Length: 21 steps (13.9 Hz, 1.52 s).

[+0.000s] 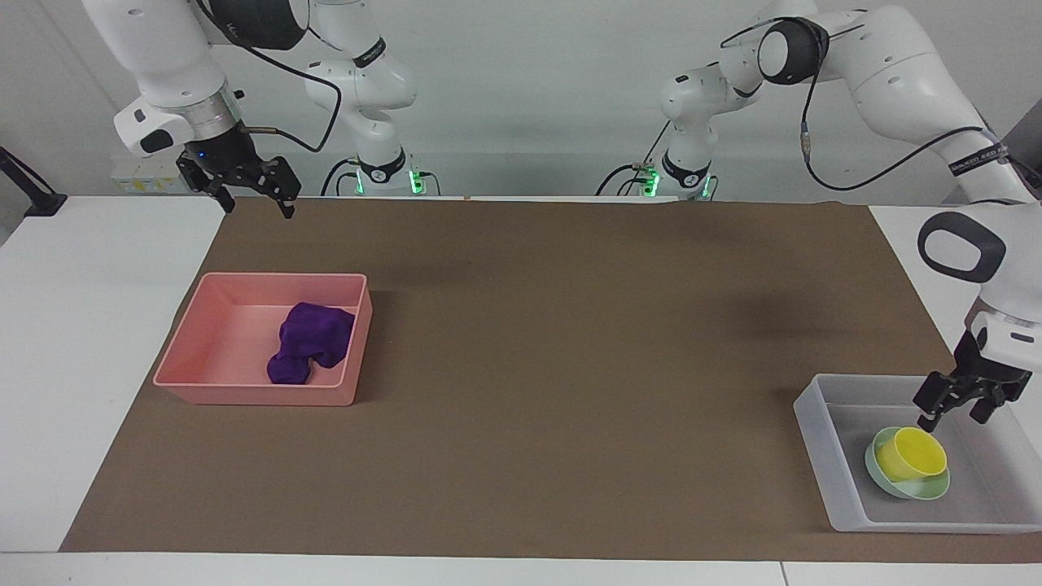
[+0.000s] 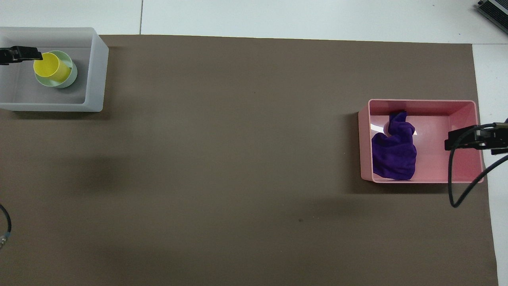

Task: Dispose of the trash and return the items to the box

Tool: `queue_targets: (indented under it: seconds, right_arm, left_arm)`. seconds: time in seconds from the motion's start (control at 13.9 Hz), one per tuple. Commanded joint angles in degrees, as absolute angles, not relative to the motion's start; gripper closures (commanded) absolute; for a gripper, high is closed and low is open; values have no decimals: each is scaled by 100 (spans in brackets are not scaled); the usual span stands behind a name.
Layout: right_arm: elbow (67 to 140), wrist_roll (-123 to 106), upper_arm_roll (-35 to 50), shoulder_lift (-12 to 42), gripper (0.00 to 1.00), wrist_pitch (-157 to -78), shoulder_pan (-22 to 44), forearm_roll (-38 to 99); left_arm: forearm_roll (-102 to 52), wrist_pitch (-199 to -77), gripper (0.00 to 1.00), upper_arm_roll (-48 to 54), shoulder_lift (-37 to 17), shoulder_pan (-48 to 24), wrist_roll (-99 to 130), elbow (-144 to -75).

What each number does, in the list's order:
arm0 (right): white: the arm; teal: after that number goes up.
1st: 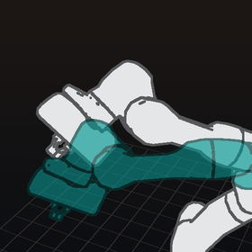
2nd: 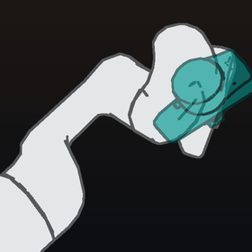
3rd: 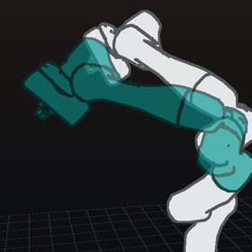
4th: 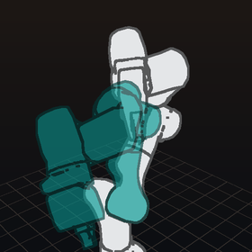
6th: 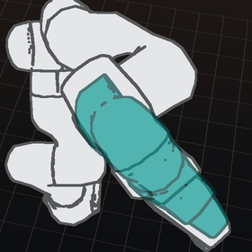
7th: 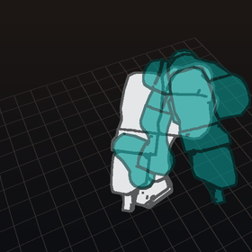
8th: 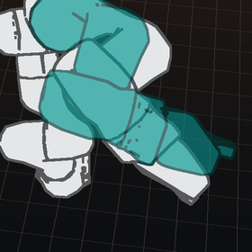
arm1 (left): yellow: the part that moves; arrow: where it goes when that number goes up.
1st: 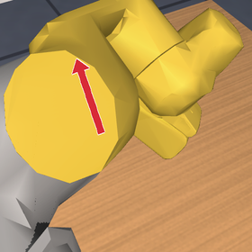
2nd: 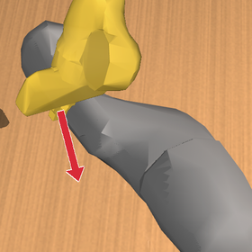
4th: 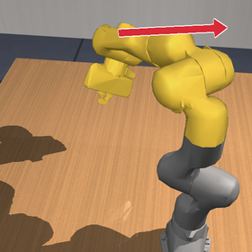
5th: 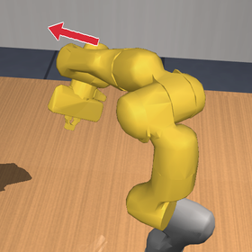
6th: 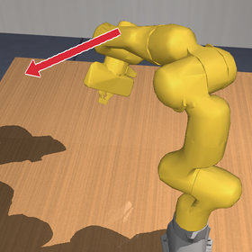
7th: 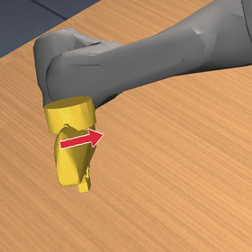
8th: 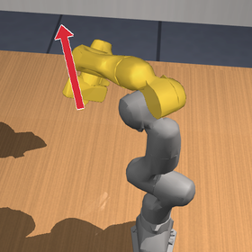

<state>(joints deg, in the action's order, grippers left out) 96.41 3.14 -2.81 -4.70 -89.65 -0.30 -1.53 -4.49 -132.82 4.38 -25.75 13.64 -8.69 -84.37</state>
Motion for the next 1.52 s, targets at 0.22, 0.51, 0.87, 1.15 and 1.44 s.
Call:
queue_targets:
  seconds: [0.22, 0.51, 0.87, 1.15, 1.44]
  right_arm:
    - [9791, 202, -220, -606, 0, -8947, -44, -229]
    - [9879, 211, -211, -659, 0, -8974, -44, -220]
    - [9870, 184, -211, -650, 0, -9026, -35, -237]
    - [9502, 237, -150, -493, 0, -8763, -26, -202]
    - [9502, 264, -150, -475, 0, -8763, -35, -202]
  left_arm:
    - [-492, -12176, 0, 360, -784, 713, -967, -9773]
    - [-492, -11331, 0, 352, -37, 186, -932, -10045]
    - [-178, -10583, 0, 386, 325, -184, -932, -10047]
    - [150, -9793, 0, 431, 36, -185, -932, -9151]
    - [80, -9502, 0, 413, 26, -150, -976, -9009]
